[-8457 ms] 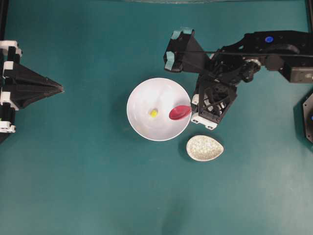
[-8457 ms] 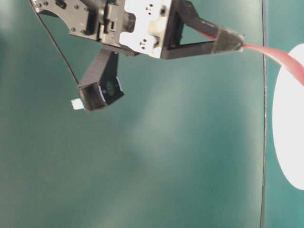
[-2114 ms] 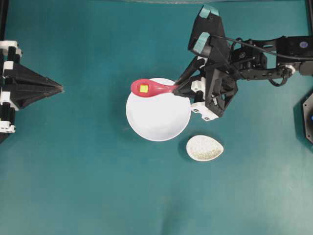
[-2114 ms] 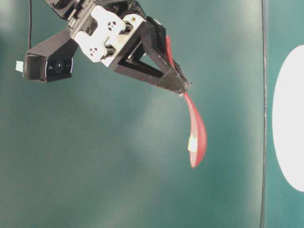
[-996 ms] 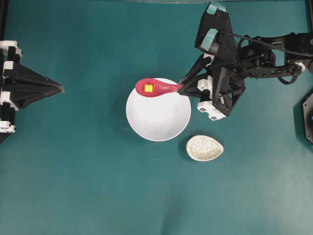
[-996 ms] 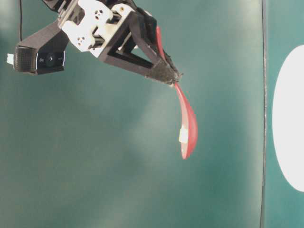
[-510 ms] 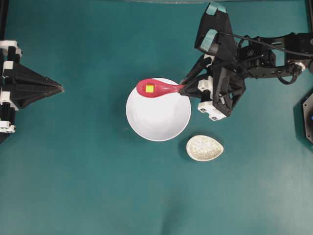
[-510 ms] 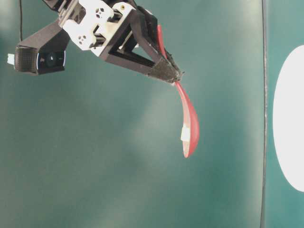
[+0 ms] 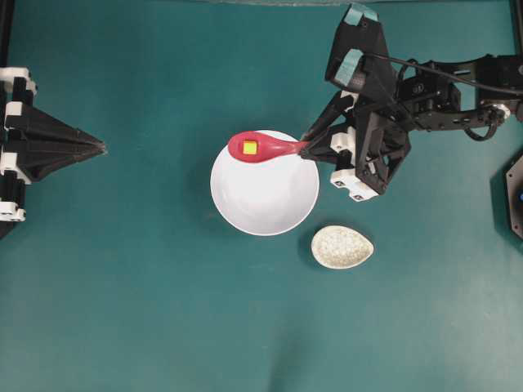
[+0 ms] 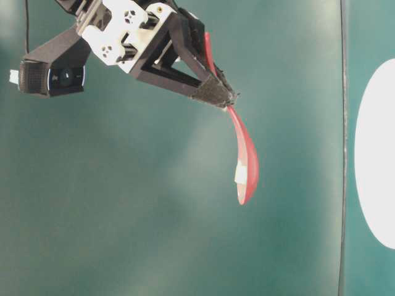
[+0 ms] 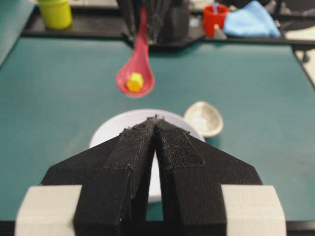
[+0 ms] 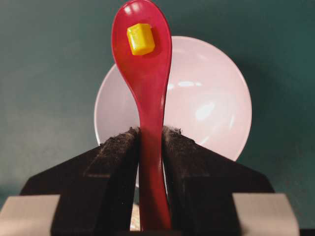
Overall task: Scoop the yellow hexagonal prism block from the bowl with a spoon using the right arm.
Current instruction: 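Raise the spoon carrying the yellow block up above the bowl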
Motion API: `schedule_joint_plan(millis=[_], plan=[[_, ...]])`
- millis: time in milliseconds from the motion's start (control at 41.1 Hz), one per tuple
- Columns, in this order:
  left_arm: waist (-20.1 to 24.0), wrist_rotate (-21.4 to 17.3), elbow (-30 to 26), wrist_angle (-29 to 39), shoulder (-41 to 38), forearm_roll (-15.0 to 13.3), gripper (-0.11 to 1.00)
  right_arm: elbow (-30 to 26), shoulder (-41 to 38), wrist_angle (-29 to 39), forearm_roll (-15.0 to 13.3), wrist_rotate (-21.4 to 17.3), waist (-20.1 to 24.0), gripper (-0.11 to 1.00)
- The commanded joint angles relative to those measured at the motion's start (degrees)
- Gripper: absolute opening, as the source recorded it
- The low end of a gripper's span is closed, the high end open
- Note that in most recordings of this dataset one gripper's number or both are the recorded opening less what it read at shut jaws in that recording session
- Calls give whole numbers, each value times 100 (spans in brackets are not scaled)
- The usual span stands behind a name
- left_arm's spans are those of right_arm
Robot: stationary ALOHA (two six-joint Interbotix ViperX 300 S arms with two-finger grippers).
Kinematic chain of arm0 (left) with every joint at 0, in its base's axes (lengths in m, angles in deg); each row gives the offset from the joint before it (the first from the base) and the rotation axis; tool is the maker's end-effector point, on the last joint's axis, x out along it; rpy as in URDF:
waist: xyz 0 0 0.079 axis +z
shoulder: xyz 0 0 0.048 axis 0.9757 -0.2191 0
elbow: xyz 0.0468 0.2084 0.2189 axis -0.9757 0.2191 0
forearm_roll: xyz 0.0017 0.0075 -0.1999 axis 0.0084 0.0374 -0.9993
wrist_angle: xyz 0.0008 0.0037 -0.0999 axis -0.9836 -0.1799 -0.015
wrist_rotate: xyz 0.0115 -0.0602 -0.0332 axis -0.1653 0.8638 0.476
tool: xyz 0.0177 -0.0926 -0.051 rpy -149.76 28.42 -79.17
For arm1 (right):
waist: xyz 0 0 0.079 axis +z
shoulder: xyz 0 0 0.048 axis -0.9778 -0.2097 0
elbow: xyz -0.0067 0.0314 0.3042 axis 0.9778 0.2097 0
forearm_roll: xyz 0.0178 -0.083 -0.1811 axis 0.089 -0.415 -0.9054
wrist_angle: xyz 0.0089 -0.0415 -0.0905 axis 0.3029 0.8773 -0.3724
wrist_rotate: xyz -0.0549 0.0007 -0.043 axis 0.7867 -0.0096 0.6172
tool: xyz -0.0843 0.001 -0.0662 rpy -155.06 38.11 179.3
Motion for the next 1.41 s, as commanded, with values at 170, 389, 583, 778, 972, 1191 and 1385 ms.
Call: schedule_joint_plan(millis=[170,389,583,778,972,1191,1385], plan=[[9,18,-185,-53,-35,0,4,-105,167,-53,-123,0,9,23],[9,26,-185,-62,-35,0,4,-105,167,-88,-141,0,0,23],[9,26,-202,-70,-35,0,4,-105,167,-88,-141,0,9,23],[9,26,-211,-79,-35,0,4,-97,167,-114,-149,0,0,23],[9,26,-202,-70,-35,0,4,-97,167,-114,-149,0,9,23],[9,26,-202,-70,-35,0,4,-97,167,-114,-149,0,9,23],[9,35,-202,-62,-35,9,4,-97,167,-114,-149,0,0,23]])
